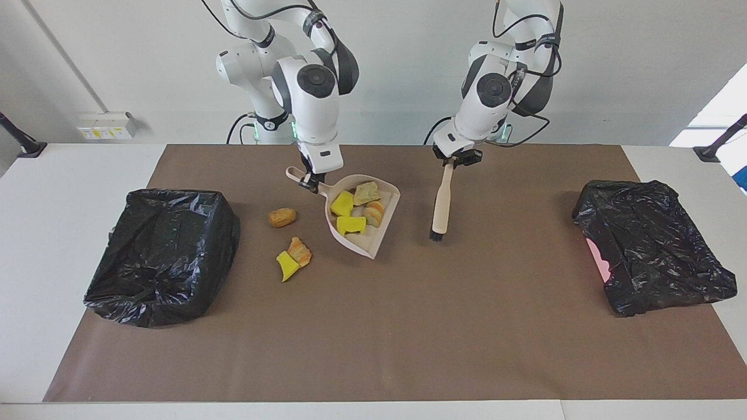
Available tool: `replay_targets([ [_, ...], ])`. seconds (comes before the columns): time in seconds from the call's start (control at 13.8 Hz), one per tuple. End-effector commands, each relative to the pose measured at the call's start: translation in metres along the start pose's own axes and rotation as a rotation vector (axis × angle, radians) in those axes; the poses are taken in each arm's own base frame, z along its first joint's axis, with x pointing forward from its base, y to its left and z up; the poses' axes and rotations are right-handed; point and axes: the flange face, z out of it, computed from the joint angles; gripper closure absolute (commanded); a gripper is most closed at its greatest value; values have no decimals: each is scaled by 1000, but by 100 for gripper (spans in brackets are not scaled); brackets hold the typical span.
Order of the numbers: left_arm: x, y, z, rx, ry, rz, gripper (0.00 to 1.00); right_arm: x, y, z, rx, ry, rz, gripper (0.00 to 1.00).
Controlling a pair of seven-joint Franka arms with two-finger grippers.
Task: Sweep and dump trash in bin
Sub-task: 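Carry the dustpan to the trash bag farther right and tip it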
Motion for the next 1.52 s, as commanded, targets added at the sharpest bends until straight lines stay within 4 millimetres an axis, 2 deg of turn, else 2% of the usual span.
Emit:
replay_targets([
  [0.0,-47,56,18,38,38,-104,100,-62,40,-27,22,10,-23,100],
  [0.15,-76,97,33,60,48,-174,100,-123,81,-32,38,26,-53,100],
  [0.29,-110,131,64,72,75,-195,100,-198,123,-22,46,49,-21,100],
  [0.36,-125,146,76,55,105,-225,100,-228,140,-21,31,53,-23,100],
  [0.58,-153,168,95,55,117,-235,100,-301,187,-25,-77,26,31,100],
  [0.73,-168,171,110,65,114,-235,100,-323,217,-31,-105,-14,4,100],
  [0.8,-167,171,110,62,114,-225,100,-333,230,-29,-115,-15,-13,100],
  [0.94,-165,173,116,61,107,-225,100,-364,248,-11,-109,-51,-66,100],
  [1.02,-160,174,128,69,93,-236,100,-372,252,-12,-135,-67,-104,100],
  [1.16,-154,177,133,61,95,-238,100,-375,255,-13,-155,-151,-194,100],
  [1.23,-151,177,131,59,95,-241,94,-371,255,-13,-151,-193,-252,100],
  [1.45,-147,171,130,74,78,-194,92,-356,256,-14,-151,-270,-439,100],
])
